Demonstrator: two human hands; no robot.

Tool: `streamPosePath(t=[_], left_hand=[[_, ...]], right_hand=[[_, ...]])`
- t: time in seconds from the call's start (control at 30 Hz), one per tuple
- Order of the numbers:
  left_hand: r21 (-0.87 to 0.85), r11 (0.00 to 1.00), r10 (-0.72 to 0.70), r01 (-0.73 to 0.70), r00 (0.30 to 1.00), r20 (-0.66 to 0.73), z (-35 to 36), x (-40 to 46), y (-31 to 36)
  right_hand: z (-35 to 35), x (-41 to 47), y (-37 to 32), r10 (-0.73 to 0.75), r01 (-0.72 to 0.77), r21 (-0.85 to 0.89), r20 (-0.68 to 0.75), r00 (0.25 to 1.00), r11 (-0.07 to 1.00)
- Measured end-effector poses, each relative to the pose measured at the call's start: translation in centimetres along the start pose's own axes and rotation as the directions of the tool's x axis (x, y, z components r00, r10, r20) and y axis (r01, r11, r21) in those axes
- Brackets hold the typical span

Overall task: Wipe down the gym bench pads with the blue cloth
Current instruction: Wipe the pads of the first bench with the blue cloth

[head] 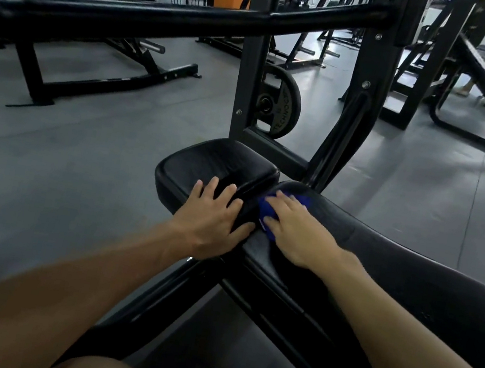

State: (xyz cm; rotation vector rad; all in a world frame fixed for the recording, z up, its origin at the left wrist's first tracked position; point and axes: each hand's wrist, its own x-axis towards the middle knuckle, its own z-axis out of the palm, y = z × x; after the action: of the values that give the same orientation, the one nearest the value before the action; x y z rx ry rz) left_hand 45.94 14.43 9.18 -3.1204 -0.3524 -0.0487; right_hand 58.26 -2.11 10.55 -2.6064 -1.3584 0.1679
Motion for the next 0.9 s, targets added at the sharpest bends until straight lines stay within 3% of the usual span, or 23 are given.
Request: streamPosePath(t=[0.17,0.37,0.57,0.7,0.9], left_hand=[[0.033,0.999,0.027,-0.027,0.999,0.026,0.4,0.1,-0.2],[0.044,0.999,0.004,-0.006,0.999,0.044,-0.2,0.3,-0.1],[0.012,1.0,0.016,-0.016,0.999,0.042,0.6,0.2,-0.2],[0.02,1.0,0.003,-0.004,0.999,0.053,-0.6,0.6,0.7],[-0.163,0.981,-0.109,0.102,0.994,-0.032,-2.7,3.1,4.1]], right_hand=[[1.0,-3.4,1.0,0.109,-0.111,-0.015,-0.092,0.99,0.994],[0.0,5.1,0.6,0.098,-0.097,0.044,-0.039,0.994,0.994],[0.5,-2.8,2.8,0.042,-0.042,0.029,-0.014,0.999,0.999],[-0.1,-0.1,2.8,0.053,-0.053,0.006,0.003,0.999,0.999],[-0.6,3.5,2.3,0.092,-0.092,-0.029,-0.021,0.996,0.995]])
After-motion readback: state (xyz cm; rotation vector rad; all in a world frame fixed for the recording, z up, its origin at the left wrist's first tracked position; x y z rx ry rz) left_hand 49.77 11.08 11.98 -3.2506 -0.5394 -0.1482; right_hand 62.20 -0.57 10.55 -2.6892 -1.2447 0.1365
